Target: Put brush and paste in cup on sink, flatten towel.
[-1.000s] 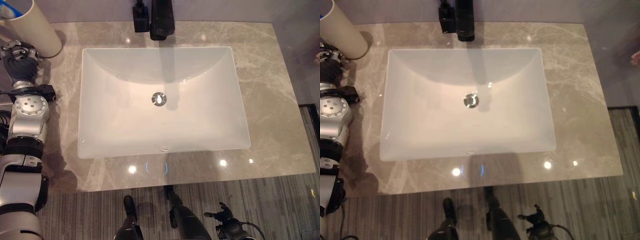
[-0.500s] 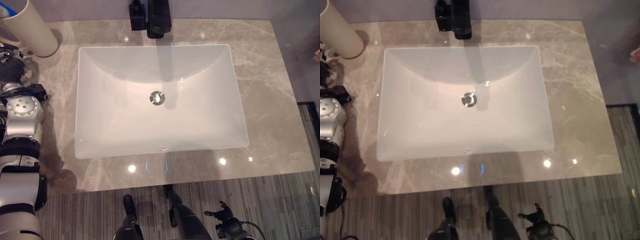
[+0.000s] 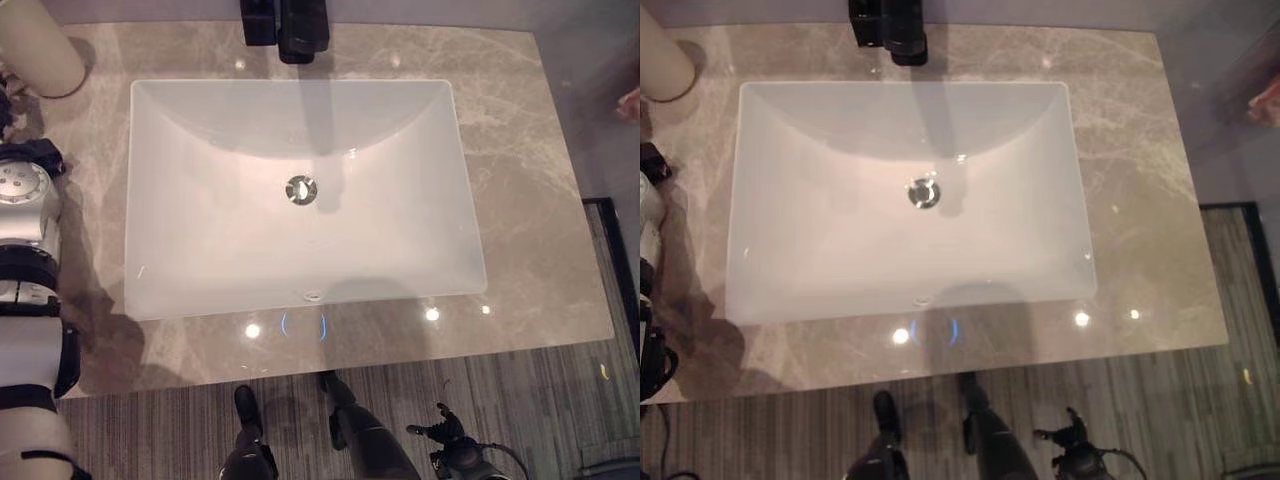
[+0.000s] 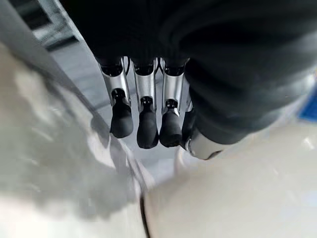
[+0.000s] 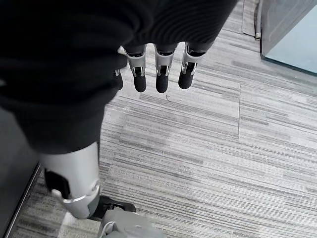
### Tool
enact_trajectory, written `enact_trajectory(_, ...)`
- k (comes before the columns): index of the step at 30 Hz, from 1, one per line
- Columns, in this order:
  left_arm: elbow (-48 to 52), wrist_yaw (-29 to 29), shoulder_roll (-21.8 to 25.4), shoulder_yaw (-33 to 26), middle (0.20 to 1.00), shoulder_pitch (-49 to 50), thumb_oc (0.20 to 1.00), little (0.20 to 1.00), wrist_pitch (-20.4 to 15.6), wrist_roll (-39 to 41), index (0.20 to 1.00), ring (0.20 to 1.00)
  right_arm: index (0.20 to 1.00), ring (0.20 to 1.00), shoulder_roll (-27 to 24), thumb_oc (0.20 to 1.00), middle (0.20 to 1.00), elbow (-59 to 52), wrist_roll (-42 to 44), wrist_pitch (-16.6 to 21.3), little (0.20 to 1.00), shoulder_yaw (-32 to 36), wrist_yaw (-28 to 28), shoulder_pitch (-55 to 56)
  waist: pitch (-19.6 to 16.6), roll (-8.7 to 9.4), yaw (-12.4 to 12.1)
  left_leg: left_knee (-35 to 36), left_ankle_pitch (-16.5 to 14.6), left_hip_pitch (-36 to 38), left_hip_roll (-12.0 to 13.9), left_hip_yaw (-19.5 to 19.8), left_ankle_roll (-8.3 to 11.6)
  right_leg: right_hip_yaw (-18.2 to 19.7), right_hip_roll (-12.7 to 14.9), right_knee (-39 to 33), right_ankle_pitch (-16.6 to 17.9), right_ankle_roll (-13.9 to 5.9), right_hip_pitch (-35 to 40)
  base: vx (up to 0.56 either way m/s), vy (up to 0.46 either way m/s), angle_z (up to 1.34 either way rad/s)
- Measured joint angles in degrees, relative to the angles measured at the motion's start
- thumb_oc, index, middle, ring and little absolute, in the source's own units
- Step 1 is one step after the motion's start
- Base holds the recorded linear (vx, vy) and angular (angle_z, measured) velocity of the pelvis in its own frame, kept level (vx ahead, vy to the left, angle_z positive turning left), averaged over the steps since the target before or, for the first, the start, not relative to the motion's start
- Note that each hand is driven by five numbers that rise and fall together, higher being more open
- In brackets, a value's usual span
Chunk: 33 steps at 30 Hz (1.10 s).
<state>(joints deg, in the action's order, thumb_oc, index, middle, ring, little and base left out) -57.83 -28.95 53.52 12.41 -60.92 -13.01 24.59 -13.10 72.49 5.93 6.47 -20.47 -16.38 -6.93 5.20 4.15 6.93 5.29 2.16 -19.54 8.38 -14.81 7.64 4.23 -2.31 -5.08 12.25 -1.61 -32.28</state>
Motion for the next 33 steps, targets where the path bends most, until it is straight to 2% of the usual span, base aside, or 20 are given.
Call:
enact_trajectory(10,-3.42,1.31,0.31,4.29,0.200,-5.78,0.200,0.200,1.15,-0.06,0.200,0.200,1.000,1.000,-0.09,1.000,1.000,0.02,0.01,0.03,1.000,-1.32,0.15,0.27,-0.36,0.58,0.28,0.00,-0.17,-0.73,0.24,-0.09,0.23,0.09,-0.30,0.02,0.21,0.21,-0.82,0.01,-0.014,-0.01)
enact_trajectory(14,-4.03,2.41,0.40,5.32,0.200,-6.93,0.200,0.200,1.78,-1.01,0.200,0.200,1.000,1.000,-0.08,1.000,1.000,0.00,0.02,0.06,1.000,-1.54,0.24,0.86,-0.95,1.45,0.39,0.00,-0.25,-0.70,0.52,-0.24,0.35,0.17,-0.57,0.02,0.15,0.20,-0.87,0.02,-0.024,-0.02)
enact_trajectory(18,-4.20,4.66,2.46,8.43,0.200,-8.12,0.200,0.200,2.23,-1.86,0.200,0.200,1.000,1.000,-0.17,1.000,1.000,0.09,0.02,0.05,1.000,-1.56,0.41,2.44,-1.96,2.94,0.52,-0.01,-0.29,-0.63,1.35,-0.39,0.70,0.16,-1.42,0.02,0.04,0.36,-0.91,0.03,-0.031,-0.04)
enact_trajectory(20,-6.26,5.67,3.77,11.08,0.200,-9.86,0.200,0.200,3.04,-5.06,0.200,0.200,1.000,1.000,-0.37,1.000,1.000,0.08,0.02,0.10,1.000,-1.49,0.51,2.59,-2.16,3.21,0.68,-0.01,-0.29,-0.57,1.62,-0.49,0.88,0.17,-1.70,0.03,0.06,0.37,-0.90,0.02,-0.024,-0.04)
enact_trajectory(29,-8.66,8.05,5.11,14.01,0.200,-12.09,0.200,0.200,4.28,-10.38,0.200,0.200,1.000,1.000,-0.83,1.000,1.000,0.07,0.14,0.22,1.000,-1.44,1.66,2.60,-2.20,3.14,0.91,-0.01,-0.05,-0.57,1.94,-0.50,1.28,0.08,-1.98,0.03,0.26,0.66,-0.93,0.00,-0.004,0.00)
enact_trajectory(33,-8.82,7.96,6.33,18.35,0.200,-13.48,0.200,0.200,4.67,-14.08,0.200,0.200,1.000,1.000,-1.16,1.000,1.000,0.09,0.26,0.91,1.000,-1.46,1.71,2.61,-2.24,3.05,0.92,-0.01,0.07,-0.97,1.98,-0.28,1.46,-0.11,-1.97,0.03,0.26,0.75,-1.18,0.00,-0.004,0.02)
